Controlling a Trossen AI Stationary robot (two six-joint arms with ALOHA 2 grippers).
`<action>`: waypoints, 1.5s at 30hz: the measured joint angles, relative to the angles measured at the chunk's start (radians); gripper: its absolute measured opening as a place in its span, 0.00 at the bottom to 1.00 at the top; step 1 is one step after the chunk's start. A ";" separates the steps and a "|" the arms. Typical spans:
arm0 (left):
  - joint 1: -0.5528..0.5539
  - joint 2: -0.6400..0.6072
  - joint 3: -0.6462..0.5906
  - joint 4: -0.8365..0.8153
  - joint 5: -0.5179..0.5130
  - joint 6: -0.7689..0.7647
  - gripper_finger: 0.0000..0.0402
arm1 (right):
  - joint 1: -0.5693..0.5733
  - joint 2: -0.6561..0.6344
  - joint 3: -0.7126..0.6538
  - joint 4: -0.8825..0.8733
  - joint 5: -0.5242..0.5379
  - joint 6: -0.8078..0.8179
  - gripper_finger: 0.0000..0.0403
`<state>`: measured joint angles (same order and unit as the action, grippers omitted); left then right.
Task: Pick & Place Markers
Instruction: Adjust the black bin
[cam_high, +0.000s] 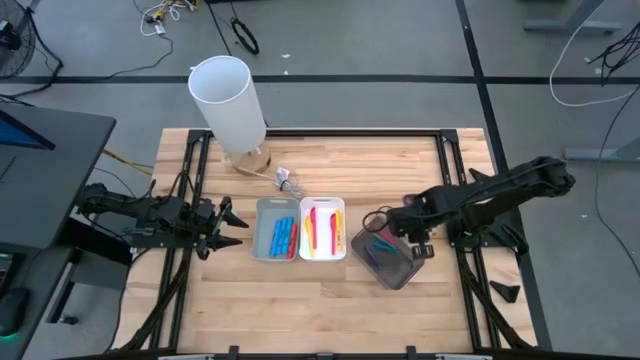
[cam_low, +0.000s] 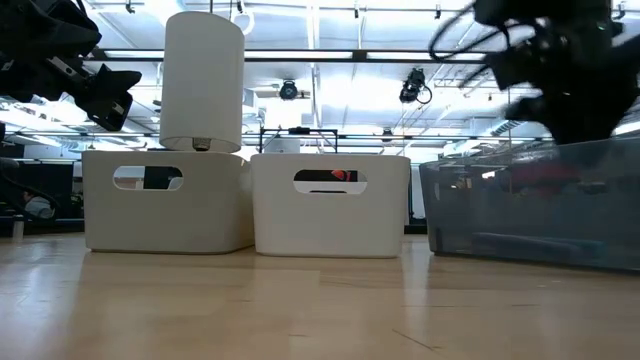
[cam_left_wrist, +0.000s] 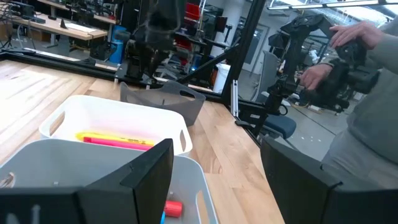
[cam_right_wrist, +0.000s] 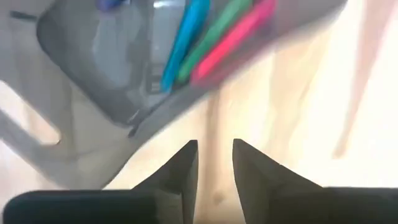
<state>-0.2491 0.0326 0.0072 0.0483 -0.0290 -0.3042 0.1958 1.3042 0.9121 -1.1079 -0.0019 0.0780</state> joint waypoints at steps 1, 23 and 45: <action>0.000 0.000 0.000 0.000 0.000 0.000 0.62 | -0.001 -0.012 -0.021 -0.012 -0.020 0.058 0.24; 0.000 0.000 0.000 0.000 0.000 0.000 0.62 | 0.199 -0.086 -0.234 0.226 -0.413 0.572 0.24; 0.000 0.000 0.000 0.000 0.000 0.000 0.62 | 0.337 0.003 -0.234 0.733 -0.502 0.752 0.24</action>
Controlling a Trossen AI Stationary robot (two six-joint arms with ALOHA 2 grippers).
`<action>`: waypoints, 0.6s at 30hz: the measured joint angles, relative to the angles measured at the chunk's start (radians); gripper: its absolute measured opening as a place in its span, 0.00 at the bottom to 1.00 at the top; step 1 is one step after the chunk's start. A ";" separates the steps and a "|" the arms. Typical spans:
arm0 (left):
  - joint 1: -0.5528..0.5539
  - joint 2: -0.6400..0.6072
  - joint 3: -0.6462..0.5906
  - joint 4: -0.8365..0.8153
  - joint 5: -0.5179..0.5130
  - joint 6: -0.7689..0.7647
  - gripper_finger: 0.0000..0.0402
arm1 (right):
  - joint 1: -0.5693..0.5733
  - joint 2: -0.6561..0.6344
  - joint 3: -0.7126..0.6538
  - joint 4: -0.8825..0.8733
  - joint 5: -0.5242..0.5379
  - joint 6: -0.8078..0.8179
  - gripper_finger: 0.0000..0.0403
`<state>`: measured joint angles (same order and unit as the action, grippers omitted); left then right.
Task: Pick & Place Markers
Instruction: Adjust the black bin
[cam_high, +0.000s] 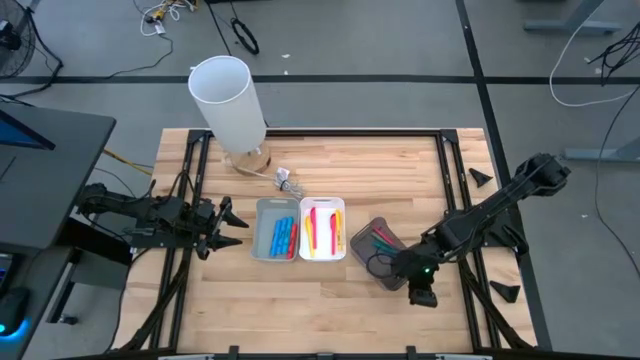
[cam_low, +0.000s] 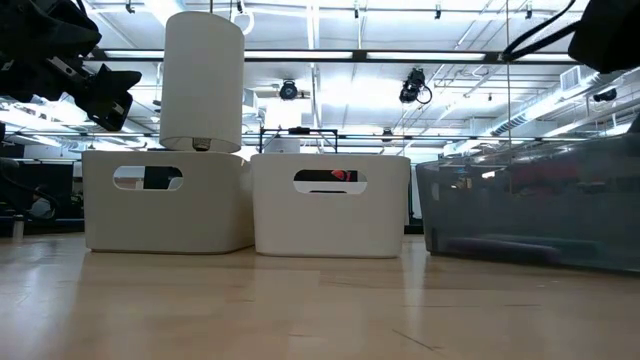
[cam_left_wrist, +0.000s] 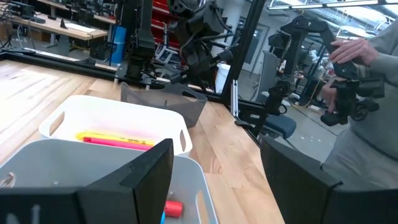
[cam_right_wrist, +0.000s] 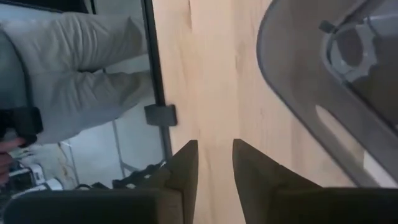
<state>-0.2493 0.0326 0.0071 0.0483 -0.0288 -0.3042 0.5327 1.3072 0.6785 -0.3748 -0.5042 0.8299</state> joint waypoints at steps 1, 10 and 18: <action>0.000 0.000 0.000 0.000 0.000 0.000 0.62 | 0.000 0.010 0.000 0.004 0.002 -0.014 0.24; 0.000 0.000 0.000 0.000 0.000 0.000 0.62 | 0.002 0.065 0.014 0.158 0.050 -0.123 0.24; 0.000 0.000 0.000 0.002 0.000 0.000 0.62 | 0.002 0.098 0.051 0.154 0.133 -0.191 0.24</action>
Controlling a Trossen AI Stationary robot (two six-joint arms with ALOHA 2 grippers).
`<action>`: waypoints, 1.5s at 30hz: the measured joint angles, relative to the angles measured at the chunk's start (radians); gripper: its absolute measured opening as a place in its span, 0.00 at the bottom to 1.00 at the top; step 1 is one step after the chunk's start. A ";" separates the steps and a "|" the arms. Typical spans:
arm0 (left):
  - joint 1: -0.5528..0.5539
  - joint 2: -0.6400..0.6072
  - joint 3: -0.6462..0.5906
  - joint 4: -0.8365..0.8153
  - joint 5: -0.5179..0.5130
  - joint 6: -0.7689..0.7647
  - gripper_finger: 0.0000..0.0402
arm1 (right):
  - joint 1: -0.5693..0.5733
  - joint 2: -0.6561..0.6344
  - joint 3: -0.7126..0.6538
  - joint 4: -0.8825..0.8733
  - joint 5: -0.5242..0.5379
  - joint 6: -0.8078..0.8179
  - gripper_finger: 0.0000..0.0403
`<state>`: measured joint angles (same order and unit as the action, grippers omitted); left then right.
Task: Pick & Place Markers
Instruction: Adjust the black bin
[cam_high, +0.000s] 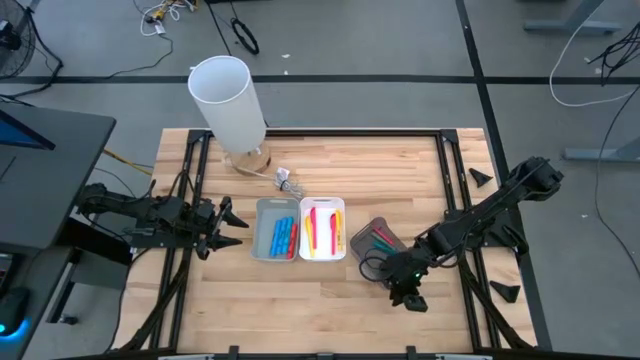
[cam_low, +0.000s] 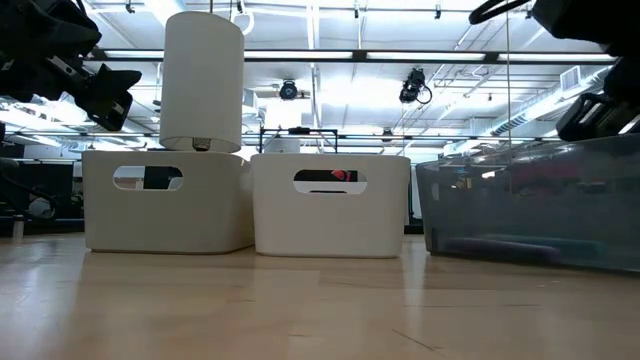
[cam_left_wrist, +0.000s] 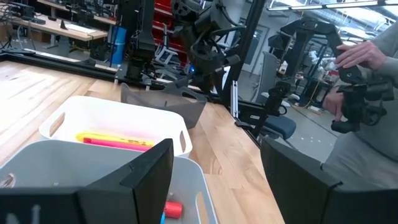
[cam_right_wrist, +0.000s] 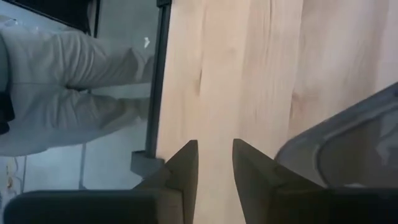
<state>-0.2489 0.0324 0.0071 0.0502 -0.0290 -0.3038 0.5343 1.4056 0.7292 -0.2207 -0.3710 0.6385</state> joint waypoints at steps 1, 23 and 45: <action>0.000 0.000 0.000 -0.001 0.000 0.000 0.62 | 0.000 0.005 0.001 0.000 0.000 -0.005 0.24; 0.000 0.000 0.000 -0.002 0.000 0.000 0.62 | -0.028 0.035 0.018 -0.001 0.240 -0.267 0.24; 0.000 0.000 0.000 -0.002 0.000 0.000 0.62 | -0.100 0.034 0.017 -0.141 0.173 -0.194 0.24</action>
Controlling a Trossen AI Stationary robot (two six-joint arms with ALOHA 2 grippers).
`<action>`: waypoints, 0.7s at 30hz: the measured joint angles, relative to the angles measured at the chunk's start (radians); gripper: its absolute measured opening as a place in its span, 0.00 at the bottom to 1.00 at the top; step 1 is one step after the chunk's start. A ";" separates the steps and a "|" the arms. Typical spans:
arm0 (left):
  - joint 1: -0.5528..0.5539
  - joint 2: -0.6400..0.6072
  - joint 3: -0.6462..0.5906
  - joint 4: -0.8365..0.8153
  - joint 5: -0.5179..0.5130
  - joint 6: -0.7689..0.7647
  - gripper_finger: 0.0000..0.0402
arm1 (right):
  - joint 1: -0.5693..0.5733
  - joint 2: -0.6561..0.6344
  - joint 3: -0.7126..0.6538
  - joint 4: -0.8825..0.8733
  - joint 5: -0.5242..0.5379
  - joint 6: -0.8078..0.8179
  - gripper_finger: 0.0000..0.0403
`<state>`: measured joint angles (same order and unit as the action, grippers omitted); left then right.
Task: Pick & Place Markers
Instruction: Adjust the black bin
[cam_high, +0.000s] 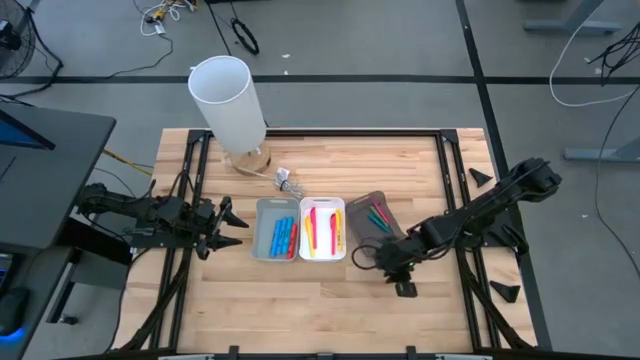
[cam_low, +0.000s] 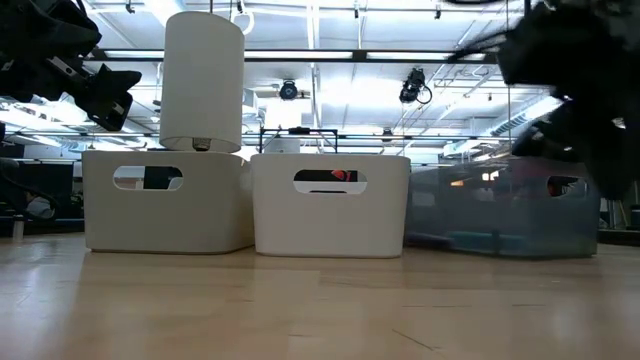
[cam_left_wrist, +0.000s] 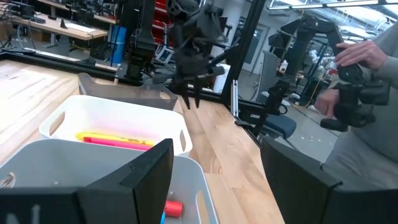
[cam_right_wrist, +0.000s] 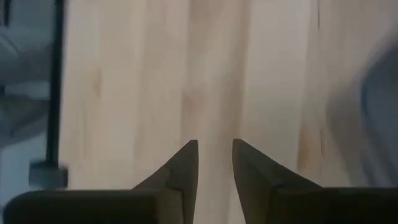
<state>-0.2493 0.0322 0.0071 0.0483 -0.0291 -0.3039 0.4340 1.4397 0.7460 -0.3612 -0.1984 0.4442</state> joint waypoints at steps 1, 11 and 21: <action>0.000 0.000 0.000 0.000 0.000 0.000 0.62 | 0.000 -0.003 0.000 -0.040 -0.016 0.013 0.24; 0.000 0.000 0.000 0.000 0.000 0.000 0.62 | -0.024 -0.130 -0.103 -0.322 0.012 0.076 0.24; 0.000 0.000 0.000 0.000 0.000 0.000 0.62 | -0.148 -0.275 -0.221 -0.396 0.078 0.207 0.24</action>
<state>-0.2489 0.0322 0.0073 0.0483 -0.0288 -0.3039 0.2860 1.1646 0.5254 -0.7568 -0.1201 0.6511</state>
